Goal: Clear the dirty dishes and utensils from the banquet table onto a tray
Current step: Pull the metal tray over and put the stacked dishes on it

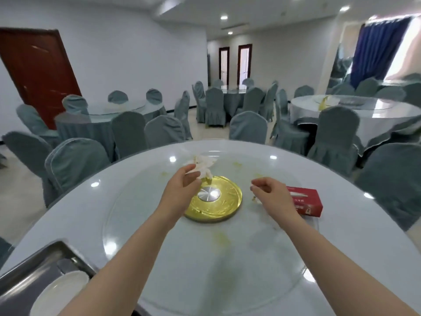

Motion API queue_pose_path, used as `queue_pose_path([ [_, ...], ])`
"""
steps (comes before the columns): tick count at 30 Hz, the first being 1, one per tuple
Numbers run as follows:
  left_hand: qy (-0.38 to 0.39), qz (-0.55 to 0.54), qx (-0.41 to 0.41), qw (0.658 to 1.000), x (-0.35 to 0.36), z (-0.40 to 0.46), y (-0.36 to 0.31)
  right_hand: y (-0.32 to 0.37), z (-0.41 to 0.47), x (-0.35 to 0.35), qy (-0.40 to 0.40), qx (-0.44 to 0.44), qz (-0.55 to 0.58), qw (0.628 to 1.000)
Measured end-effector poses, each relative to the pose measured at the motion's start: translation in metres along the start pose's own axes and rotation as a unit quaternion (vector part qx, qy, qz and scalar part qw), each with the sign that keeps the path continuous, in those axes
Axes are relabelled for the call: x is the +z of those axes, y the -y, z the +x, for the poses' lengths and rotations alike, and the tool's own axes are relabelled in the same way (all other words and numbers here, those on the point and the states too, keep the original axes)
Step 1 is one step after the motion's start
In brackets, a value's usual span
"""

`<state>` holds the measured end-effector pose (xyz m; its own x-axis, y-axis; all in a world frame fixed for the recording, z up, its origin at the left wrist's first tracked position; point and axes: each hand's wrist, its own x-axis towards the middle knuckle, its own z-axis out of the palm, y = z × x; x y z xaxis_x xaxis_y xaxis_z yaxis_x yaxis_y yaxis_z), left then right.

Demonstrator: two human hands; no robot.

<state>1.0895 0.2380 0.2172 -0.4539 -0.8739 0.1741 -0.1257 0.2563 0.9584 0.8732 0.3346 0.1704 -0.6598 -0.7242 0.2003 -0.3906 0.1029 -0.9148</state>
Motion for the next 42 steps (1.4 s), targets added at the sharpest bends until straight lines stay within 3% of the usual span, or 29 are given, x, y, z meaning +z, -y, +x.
queue_pose_path([
  [4,0.026,0.010,0.028,0.999,0.053,0.053,-0.021,-0.052,0.048,-0.043,-0.041,0.031,0.027,0.998],
  [10,0.039,0.026,0.022,0.999,0.115,0.109,-0.014,-0.136,0.103,-0.066,-0.033,0.095,0.004,0.995],
  [16,0.048,0.041,-0.015,0.998,0.142,0.122,0.023,-0.211,0.121,-0.040,0.038,0.158,0.011,0.987],
  [20,0.057,0.052,-0.057,0.995,0.145,0.121,0.045,-0.232,0.113,-0.016,0.030,0.152,0.057,0.986],
  [30,0.051,0.058,-0.076,0.994,0.114,0.090,0.063,-0.173,0.092,-0.009,0.056,0.101,0.100,0.988],
  [32,0.078,0.119,-0.049,0.989,0.103,0.078,0.068,-0.148,0.089,-0.008,0.074,0.096,0.125,0.985],
  [36,0.159,0.294,0.011,0.942,0.091,0.041,0.082,-0.099,0.069,0.011,0.132,0.068,0.137,0.979],
  [42,0.081,0.263,0.008,0.961,0.064,0.002,0.089,-0.050,0.022,0.052,0.196,0.041,0.185,0.962],
])
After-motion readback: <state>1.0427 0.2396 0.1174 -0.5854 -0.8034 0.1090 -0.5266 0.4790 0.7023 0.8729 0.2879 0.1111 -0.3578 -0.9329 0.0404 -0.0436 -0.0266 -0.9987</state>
